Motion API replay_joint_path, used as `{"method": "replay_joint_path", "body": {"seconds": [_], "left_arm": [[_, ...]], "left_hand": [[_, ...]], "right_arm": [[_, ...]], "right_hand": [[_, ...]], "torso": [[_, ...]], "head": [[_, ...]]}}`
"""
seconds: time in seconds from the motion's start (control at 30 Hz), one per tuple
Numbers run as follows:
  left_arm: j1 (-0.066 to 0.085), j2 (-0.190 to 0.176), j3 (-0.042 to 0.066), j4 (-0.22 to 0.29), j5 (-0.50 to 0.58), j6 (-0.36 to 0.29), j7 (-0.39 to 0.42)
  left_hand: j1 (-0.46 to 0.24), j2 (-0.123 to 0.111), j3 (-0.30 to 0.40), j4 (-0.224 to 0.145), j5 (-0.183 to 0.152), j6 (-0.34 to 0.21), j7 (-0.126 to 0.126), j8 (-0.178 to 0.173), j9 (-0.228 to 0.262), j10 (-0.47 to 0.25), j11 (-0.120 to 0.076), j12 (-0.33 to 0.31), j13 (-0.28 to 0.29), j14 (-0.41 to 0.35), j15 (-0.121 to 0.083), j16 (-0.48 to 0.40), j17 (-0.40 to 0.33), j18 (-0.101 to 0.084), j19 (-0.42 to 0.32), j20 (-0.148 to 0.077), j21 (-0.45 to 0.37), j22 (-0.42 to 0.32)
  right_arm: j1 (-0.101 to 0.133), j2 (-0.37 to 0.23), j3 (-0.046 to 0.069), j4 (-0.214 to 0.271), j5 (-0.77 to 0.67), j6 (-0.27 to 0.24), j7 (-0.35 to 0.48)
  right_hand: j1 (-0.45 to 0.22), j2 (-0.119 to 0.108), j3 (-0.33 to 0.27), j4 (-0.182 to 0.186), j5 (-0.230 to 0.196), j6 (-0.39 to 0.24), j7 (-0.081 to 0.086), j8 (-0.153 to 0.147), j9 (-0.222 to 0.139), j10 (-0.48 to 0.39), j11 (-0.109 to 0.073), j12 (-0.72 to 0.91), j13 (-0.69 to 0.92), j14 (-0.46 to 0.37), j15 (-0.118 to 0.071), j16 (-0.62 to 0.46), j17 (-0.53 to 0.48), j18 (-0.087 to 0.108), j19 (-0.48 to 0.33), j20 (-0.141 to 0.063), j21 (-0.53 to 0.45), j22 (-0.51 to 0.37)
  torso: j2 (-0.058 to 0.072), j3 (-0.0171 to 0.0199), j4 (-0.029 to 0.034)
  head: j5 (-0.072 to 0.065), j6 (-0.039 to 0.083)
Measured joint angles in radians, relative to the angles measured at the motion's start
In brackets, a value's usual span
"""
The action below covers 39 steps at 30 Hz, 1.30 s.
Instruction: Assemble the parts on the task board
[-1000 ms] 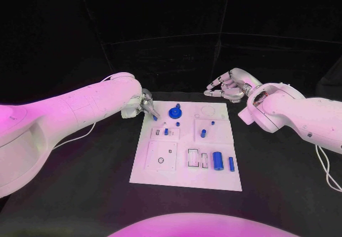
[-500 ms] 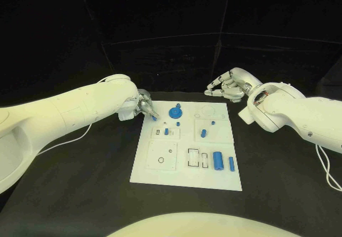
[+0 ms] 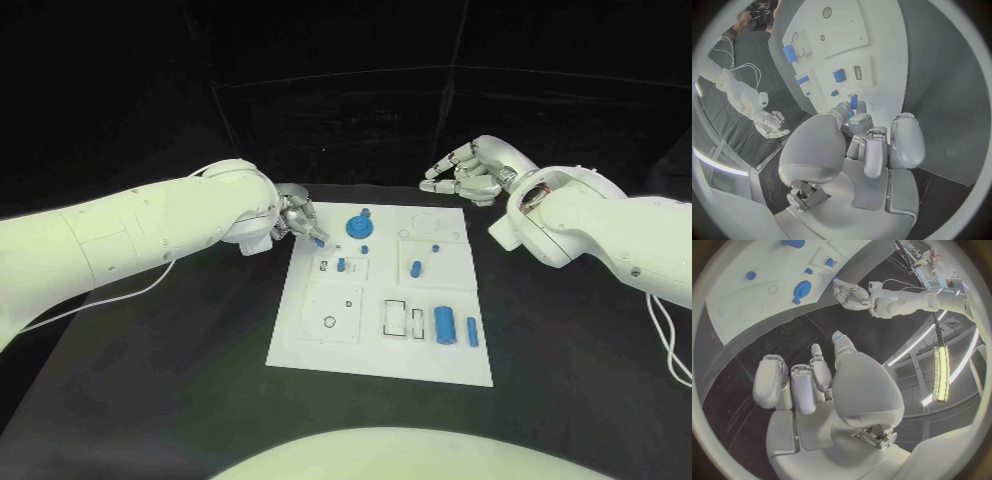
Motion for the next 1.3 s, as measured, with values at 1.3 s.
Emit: {"method": "replay_joint_path", "body": {"seconds": [1.3], "left_arm": [[-0.054, -0.030, -0.002, 0.087, -0.044, -0.041, -0.047]], "left_hand": [[-0.019, -0.018, 0.040, -0.018, -0.003, 0.003, -0.003, 0.005, 0.002, 0.002, -0.002, 0.000, 0.002, 0.000, 0.000, 0.000, 0.000, 0.000, 0.003, -0.003, 0.000, 0.003]], "right_arm": [[0.000, 0.004, 0.000, -0.008, 0.000, 0.003, 0.000]], "right_hand": [[-0.004, 0.004, -0.004, 0.004, 0.000, 0.000, 0.000, 0.004, 0.000, 0.000, 0.000, 0.000, 0.000, 0.000, 0.000, 0.000, 0.000, 0.000, 0.000, 0.000, 0.000, -0.001]], "torso": [[0.002, 0.0012, -0.0048]], "head": [[0.012, -0.010]]}}
